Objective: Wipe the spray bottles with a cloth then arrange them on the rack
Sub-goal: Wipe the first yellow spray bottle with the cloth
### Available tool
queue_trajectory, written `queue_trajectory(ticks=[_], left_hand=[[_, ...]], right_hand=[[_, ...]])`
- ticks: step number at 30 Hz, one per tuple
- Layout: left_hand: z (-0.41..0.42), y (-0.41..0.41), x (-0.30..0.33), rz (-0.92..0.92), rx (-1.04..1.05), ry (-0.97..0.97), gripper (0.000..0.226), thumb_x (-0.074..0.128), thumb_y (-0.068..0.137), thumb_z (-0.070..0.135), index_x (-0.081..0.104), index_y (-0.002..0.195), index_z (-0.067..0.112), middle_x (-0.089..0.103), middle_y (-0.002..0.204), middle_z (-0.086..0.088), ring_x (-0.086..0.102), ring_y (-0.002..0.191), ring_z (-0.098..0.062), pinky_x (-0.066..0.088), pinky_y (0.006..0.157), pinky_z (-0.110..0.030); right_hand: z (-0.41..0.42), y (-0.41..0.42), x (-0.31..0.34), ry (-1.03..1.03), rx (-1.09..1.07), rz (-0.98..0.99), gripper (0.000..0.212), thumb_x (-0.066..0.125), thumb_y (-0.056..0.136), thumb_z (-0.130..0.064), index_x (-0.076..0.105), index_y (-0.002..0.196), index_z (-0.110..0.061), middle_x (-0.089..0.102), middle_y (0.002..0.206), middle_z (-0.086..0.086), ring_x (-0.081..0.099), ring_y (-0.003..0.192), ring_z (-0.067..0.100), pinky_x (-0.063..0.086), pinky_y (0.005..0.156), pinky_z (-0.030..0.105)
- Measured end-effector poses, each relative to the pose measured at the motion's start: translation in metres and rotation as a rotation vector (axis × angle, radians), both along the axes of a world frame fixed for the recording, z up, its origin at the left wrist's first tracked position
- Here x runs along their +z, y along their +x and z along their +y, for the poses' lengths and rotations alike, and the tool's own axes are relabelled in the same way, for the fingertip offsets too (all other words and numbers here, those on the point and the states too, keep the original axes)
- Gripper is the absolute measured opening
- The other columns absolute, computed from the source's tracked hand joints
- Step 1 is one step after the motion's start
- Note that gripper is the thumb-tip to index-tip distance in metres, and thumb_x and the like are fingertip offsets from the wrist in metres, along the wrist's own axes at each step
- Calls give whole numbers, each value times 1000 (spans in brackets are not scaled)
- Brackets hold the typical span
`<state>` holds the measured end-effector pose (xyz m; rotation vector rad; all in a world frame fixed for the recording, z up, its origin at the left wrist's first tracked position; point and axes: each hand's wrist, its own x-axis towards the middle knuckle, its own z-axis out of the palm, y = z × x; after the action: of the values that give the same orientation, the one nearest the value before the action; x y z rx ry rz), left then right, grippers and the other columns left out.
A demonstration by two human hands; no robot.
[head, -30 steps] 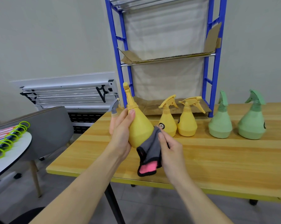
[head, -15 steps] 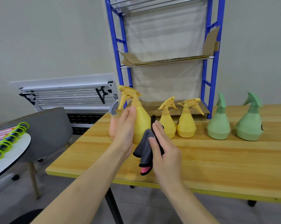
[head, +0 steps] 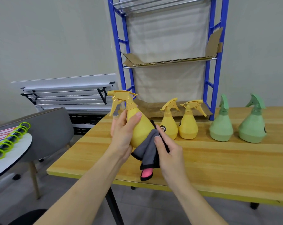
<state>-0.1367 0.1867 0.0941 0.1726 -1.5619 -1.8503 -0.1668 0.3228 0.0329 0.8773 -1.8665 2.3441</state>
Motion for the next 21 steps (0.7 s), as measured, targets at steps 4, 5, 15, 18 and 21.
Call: queue_trajectory(ticks=[4,5,15,18,21], left_hand=[[-2,-2,-2,15,-8,49,41,82,80,43,73,118,30,57,139,-19,63,124,-36,54,100,-60],[-1,-3,-1,6,-19,44,36,77,87,39,72,122,29,63,135,-16,65,122,-33,54,101,-58],[14,-7,6,-56,47,47,32,62,99,40,64,121,16,72,117,-10,66,119,-33,51,107,-53],[15,-6,6,-56,42,0,68,80,79,58,60,128,14,71,121,-14,67,118,-34,49,107,-58],[7,-4,1,-16,15,38,51,77,88,42,63,123,9,68,123,-23,68,113,-34,50,103,-63]], right_hand=[[1,-2,3,-44,43,-77,38,59,103,-25,62,140,-28,65,132,-25,55,128,-7,47,113,34],[2,0,4,-39,28,-59,38,60,103,-25,61,141,-28,64,134,-23,54,129,-8,46,113,32],[-2,8,-4,141,-226,509,52,66,98,-6,53,146,-17,47,155,-9,37,148,3,32,119,20],[-2,7,-1,137,-195,488,50,65,99,-8,53,146,-19,49,154,-10,38,147,2,31,119,19],[1,3,5,120,-120,295,46,62,101,-15,54,145,-27,52,147,-21,42,139,-10,35,114,14]])
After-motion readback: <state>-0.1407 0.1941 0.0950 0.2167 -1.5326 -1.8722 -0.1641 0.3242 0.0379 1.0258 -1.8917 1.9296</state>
